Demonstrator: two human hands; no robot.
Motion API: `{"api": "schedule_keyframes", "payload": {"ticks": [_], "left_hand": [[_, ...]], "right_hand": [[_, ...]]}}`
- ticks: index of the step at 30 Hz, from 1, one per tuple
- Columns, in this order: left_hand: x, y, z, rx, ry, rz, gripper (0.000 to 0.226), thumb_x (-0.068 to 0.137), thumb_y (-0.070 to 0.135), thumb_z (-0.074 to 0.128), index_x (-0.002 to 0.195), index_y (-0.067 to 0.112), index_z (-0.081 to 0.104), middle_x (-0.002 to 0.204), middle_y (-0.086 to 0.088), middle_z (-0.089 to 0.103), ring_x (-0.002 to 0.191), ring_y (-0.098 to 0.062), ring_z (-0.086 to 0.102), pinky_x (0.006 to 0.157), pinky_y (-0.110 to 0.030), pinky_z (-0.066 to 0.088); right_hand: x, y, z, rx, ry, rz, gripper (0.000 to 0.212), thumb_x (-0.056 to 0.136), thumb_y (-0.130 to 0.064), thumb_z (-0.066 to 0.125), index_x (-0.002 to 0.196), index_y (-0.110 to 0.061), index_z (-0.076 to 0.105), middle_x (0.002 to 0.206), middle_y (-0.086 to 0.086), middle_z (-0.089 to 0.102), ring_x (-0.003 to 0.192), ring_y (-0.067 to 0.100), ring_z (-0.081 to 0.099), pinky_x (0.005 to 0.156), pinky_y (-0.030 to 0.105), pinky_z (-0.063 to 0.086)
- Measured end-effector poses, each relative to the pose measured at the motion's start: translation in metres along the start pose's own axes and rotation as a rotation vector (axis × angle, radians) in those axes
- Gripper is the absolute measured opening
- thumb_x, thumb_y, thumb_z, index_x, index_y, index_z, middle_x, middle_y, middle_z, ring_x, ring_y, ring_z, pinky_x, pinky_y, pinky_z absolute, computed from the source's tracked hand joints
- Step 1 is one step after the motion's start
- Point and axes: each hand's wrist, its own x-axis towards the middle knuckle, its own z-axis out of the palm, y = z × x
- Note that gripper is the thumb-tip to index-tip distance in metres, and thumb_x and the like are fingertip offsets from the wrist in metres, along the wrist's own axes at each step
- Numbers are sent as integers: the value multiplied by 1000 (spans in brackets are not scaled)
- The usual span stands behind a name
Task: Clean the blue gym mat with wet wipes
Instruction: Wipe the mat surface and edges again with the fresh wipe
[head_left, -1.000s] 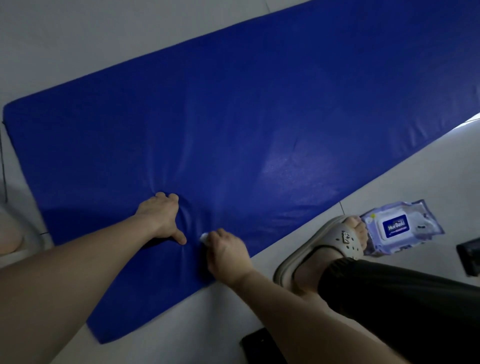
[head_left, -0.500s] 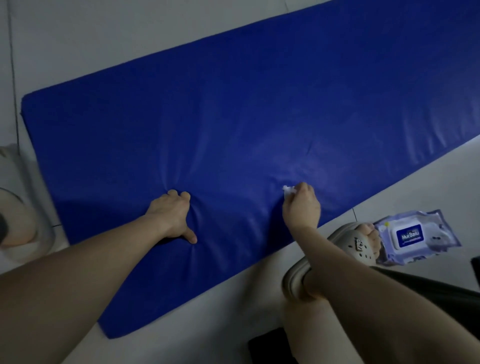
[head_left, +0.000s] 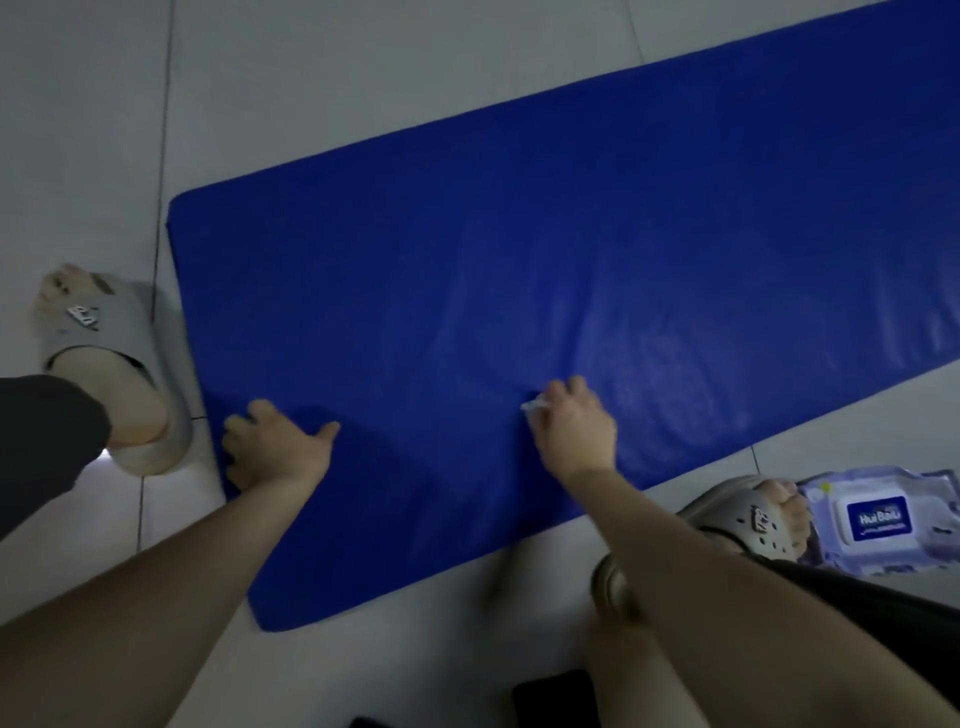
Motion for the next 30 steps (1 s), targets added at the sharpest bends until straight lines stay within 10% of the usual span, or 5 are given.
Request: {"api": "schedule_keyframes", "payload": {"ticks": [4, 10, 24, 30], "left_hand": [[-8, -7, -2, -139, -80, -317, 131, 59, 69, 86, 154, 12, 15, 149, -23, 28, 131, -45, 37, 95, -61, 44], [-17, -19, -5, -125, -148, -435, 140, 53, 78, 82, 156, 15, 11, 142, -22, 34, 125, -44, 43, 96, -58, 46], [-42, -47, -31, -82, -196, -433, 132, 43, 82, 83, 137, 7, 31, 127, -19, 54, 105, -39, 59, 88, -50, 54], [-51, -52, -15, -32, -360, -464, 147, 42, 85, 81, 149, 4, 19, 139, -21, 45, 120, -38, 52, 98, -49, 51]], "right_hand": [[31, 62, -26, -42, 61, 252, 42, 97, -49, 54, 109, -11, 64, 113, 16, 52, 100, 39, 56, 71, 43, 47], [34, 53, -21, 107, 7, 372, 24, 99, -28, 57, 115, -10, 59, 114, 15, 56, 95, 36, 60, 71, 36, 39], [-50, -74, 21, 132, -226, -269, 12, 97, -25, 50, 103, -15, 51, 95, 5, 58, 80, 24, 59, 62, 31, 39], [-29, -20, 5, 39, -77, -166, 26, 102, -34, 49, 107, -10, 55, 106, 9, 57, 93, 29, 58, 64, 35, 42]]}}
